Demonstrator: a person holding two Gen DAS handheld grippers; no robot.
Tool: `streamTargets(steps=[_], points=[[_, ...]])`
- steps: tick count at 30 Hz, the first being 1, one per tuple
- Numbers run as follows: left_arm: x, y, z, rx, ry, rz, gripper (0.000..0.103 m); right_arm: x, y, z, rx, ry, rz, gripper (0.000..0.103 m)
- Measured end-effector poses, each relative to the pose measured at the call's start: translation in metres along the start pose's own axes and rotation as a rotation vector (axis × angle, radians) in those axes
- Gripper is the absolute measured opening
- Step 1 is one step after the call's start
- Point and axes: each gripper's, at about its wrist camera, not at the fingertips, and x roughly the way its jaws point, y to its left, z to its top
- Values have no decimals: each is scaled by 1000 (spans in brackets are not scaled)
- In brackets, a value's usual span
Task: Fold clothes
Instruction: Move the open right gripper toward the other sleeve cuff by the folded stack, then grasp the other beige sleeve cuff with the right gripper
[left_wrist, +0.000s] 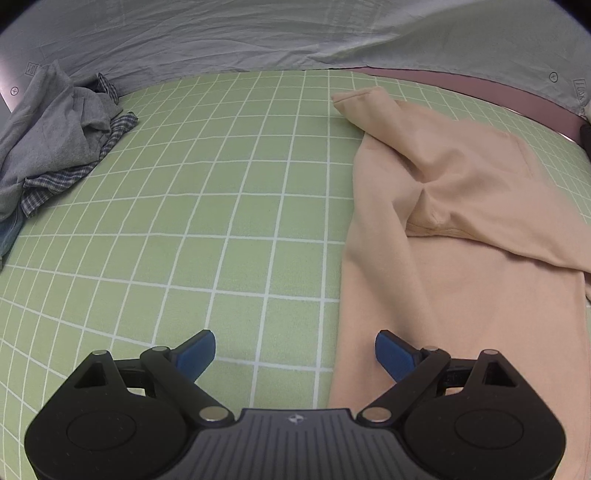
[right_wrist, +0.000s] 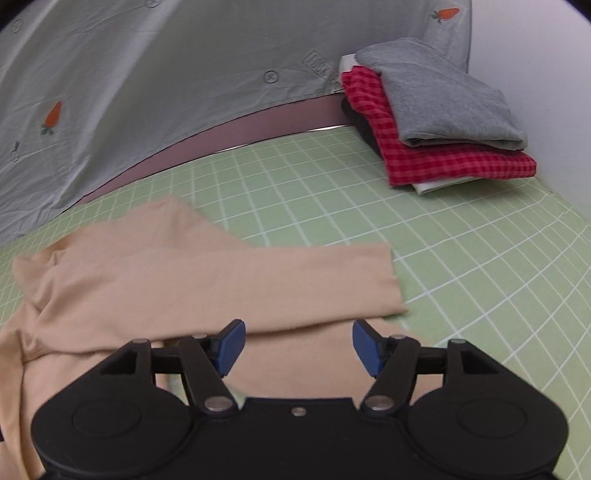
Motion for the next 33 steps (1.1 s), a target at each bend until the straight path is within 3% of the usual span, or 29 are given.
streamTargets(steps=[8, 10, 11, 12, 15, 20, 26, 29, 33], points=[[14, -5, 10, 53, 31, 41, 102, 57, -38, 28, 78, 44, -80, 72], [16, -3, 10, 56, 32, 37, 103, 64, -40, 28, 78, 55, -74, 67], [16, -3, 11, 52, 35, 33, 103, 65, -40, 27, 68, 56, -66, 53], [16, -2, 11, 48, 39, 30, 103, 65, -39, 27, 49, 55, -55, 31], [18, -1, 12, 40, 44, 21, 103, 67, -39, 32, 24, 52, -25, 4], [19, -2, 12, 52, 34, 22, 103, 67, -44, 58, 27, 9, 6, 4], [23, 6, 10, -12, 37, -12, 103, 51, -51, 110, 71, -186, -42, 4], [24, 7, 9, -21, 36, -19, 103, 66, -56, 111, 83, -163, -91, 4], [27, 11, 15, -45, 74, -39, 103, 95, -55, 91, 42, -39, -127, 4]])
